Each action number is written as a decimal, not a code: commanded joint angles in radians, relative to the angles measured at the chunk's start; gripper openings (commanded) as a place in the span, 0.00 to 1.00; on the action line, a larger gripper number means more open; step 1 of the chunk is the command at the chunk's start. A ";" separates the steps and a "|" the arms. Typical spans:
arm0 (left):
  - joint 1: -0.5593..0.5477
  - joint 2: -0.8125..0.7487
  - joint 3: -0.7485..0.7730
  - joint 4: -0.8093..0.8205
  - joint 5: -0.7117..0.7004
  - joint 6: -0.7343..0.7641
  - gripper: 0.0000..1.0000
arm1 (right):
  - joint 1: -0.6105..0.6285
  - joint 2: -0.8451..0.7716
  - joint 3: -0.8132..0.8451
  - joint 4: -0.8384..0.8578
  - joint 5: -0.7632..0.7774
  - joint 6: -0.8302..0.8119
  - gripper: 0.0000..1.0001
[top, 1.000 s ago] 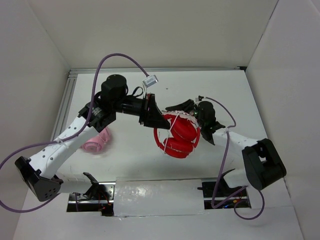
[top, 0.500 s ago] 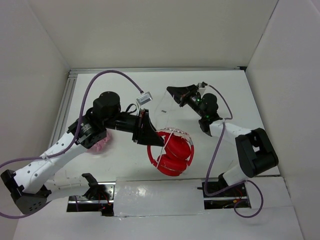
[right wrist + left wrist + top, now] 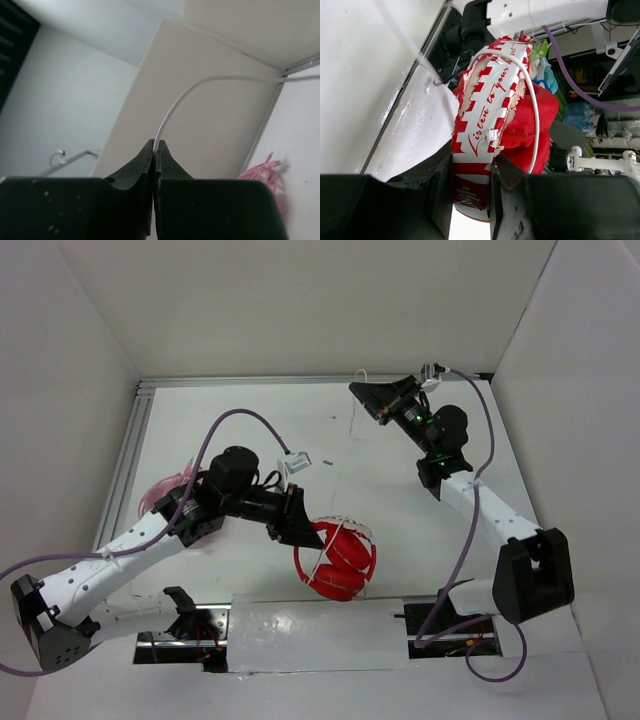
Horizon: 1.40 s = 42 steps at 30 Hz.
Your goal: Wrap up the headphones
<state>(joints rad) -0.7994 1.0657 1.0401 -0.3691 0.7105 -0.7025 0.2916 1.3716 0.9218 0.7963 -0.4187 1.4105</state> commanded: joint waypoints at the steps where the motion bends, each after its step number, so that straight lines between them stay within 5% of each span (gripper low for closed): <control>1: -0.003 -0.018 0.080 0.036 -0.014 0.003 0.00 | -0.011 -0.132 0.015 -0.083 -0.020 -0.229 0.00; 9: 0.009 0.109 0.067 -0.083 -0.262 -0.012 0.00 | 0.008 -0.287 0.181 -0.455 -0.046 -0.519 0.00; 14: 0.060 0.174 0.029 -0.064 -0.264 -0.018 0.00 | 0.012 -0.365 0.212 -0.529 0.009 -0.600 0.00; 22: 0.098 0.252 0.040 -0.126 -0.451 -0.074 0.00 | 0.014 -0.405 0.324 -0.670 -0.028 -0.662 0.00; 35: 0.320 0.309 0.207 -0.272 -0.793 -0.288 0.00 | 0.049 -0.670 -0.040 -0.608 0.127 -0.516 0.00; 42: 0.374 0.338 0.328 -0.280 -0.913 -0.432 0.00 | 0.112 -0.881 -0.328 -0.529 0.301 -0.277 0.00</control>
<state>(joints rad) -0.4900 1.3804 1.3136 -0.5831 0.0479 -0.9886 0.3798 0.6083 0.6430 0.0868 -0.2321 0.9874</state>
